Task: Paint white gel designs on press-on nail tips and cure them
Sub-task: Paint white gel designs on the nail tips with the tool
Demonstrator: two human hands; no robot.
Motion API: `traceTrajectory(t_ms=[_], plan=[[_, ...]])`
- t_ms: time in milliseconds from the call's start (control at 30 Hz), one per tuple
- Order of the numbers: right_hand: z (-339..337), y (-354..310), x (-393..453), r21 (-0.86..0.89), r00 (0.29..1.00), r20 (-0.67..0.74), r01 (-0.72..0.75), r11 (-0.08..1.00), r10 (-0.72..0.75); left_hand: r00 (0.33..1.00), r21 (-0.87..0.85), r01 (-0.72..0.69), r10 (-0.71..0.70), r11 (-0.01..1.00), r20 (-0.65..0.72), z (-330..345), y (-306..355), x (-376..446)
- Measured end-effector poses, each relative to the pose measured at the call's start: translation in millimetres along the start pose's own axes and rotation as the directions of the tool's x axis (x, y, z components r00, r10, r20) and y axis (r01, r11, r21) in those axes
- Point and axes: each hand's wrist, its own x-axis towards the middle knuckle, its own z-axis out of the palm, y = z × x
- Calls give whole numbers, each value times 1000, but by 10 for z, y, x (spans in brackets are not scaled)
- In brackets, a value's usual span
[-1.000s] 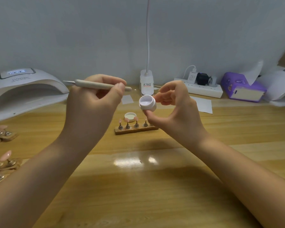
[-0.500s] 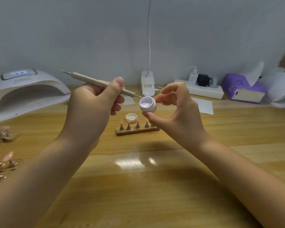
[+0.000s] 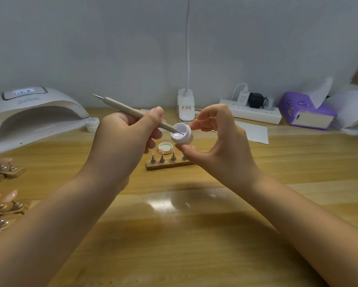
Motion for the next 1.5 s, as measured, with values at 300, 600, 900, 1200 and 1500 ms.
traceTrajectory(t_ms=[300, 600, 900, 1200, 1500], plan=[[-22, 62, 27, 74, 994, -27, -102, 992, 104, 901, -472, 428, -404, 771, 157, -66, 35, 135], [-46, 456, 5, 3, 937, -28, -349, 937, 349, 850, -644, 507, -454, 573, 265, -75, 63, 153], [15, 664, -49, -109, 884, 94, -448, 887, 458, 928, -541, 373, -313, 754, 204, -62, 23, 121], [0, 729, -54, -236, 833, 171, -484, 842, 527, 946, -518, 323, -271, 792, 177, -53, -52, 152], [-129, 525, -2, -429, 988, 79, -85, 899, 131, 936, -359, 320, -352, 877, -24, -76, -266, 210]])
